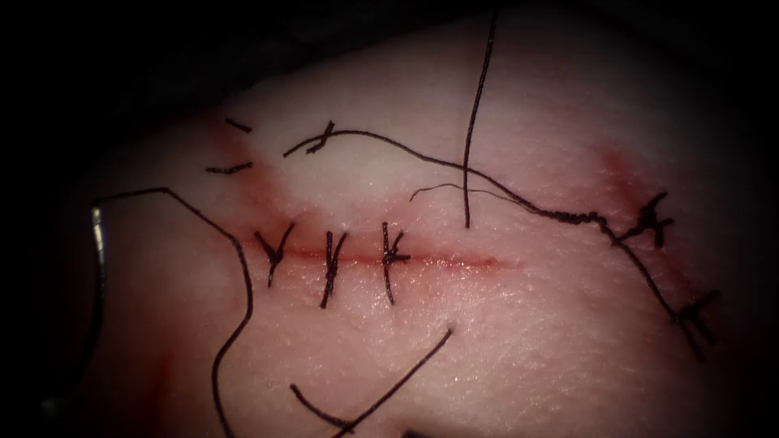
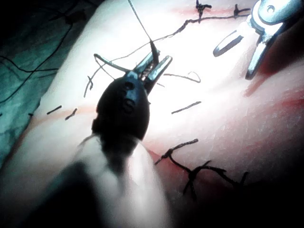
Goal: Wound Closure
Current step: Grasp suture with right gripper near the base of the suture and pull away from wound. Repeat until short tail remains
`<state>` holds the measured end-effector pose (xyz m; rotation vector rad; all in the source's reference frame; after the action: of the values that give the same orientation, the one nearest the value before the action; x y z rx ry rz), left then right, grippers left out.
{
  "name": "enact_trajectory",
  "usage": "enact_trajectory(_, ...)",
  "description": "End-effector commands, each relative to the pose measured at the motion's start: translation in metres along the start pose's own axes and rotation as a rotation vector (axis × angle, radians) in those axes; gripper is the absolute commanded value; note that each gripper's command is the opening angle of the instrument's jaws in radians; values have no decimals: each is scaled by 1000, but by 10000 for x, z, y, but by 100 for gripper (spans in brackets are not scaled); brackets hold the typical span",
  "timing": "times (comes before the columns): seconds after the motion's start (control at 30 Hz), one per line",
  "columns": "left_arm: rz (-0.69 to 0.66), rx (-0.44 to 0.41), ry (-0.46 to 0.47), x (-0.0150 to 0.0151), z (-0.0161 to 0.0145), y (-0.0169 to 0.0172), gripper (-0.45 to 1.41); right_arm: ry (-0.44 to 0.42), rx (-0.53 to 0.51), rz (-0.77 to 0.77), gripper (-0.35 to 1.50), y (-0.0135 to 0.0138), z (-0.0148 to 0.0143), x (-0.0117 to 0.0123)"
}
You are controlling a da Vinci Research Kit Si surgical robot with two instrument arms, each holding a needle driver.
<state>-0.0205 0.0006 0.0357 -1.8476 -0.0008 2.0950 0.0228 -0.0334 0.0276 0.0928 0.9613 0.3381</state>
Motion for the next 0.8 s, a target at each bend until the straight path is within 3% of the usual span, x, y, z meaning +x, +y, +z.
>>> enact_trajectory(0.03, 3, 5, 0, -2, 8, -8, -45, -1, -13, -10, 99, 20, 13, -5)
enact_trajectory(0.23, 1, 11, -5, -3, 11, -12, -45, -11, -37, -53, 101, 55, 43, -43)
enact_trajectory(0.5, -1, 9, 7, 0, 13, -13, -45, -24, -54, -86, 101, 61, 73, -65)
enact_trajectory(0.53, -1, 6, 10, -1, 13, -14, -45, -37, -46, -101, 21, 63, 76, -69)
enact_trajectory(0.57, -2, 6, 9, 0, 13, -14, -45, -64, -25, -103, -35, 64, 73, -70)
enact_trajectory(0.8, -5, 7, 9, -1, 14, -18, -45, -108, -40, -87, -35, 51, 53, -61)
